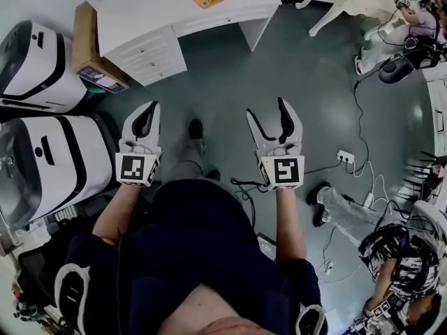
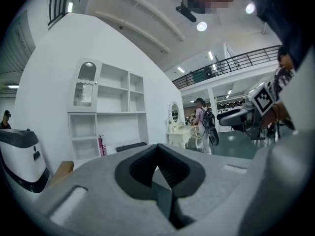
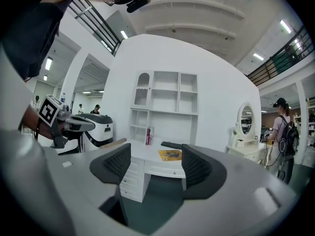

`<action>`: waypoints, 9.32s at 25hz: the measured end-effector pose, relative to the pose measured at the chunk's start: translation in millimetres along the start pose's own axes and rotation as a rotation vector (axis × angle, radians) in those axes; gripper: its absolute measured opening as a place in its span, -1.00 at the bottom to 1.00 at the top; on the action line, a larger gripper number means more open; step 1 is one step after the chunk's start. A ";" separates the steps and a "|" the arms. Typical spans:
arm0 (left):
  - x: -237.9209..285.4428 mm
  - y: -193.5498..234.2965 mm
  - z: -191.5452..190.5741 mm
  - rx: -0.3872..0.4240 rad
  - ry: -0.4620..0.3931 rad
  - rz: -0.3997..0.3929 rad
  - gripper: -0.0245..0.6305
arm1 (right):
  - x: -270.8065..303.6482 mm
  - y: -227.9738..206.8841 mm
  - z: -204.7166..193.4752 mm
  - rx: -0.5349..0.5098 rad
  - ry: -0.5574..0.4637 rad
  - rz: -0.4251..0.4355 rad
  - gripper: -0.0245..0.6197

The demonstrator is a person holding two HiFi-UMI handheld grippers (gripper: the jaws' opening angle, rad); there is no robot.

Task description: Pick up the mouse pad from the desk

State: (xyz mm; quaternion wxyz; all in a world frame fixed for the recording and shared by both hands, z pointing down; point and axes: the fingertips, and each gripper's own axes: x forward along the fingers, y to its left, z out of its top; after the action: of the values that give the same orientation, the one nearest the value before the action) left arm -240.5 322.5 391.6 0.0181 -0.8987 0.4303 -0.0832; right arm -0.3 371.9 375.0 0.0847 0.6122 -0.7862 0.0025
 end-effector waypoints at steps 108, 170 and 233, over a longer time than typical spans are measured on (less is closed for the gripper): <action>481.7 237.2 -13.3 -0.076 0.206 0.213 -0.93 | 714.1 -287.0 -280.2 1.075 0.687 0.396 -0.19; 464.0 249.5 3.3 -0.047 0.094 0.239 -0.93 | 667.7 -235.2 -69.6 0.519 0.216 0.491 -0.87; 461.1 219.3 73.6 0.045 0.001 0.203 -0.93 | 429.4 -297.3 74.1 0.002 -0.038 0.005 -0.86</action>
State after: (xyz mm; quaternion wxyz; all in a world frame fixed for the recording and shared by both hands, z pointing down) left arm -113.3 -176.3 358.1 0.0461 -0.8498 0.5171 -0.0911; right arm 175.0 -123.6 330.7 0.0694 0.6101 -0.7892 -0.0082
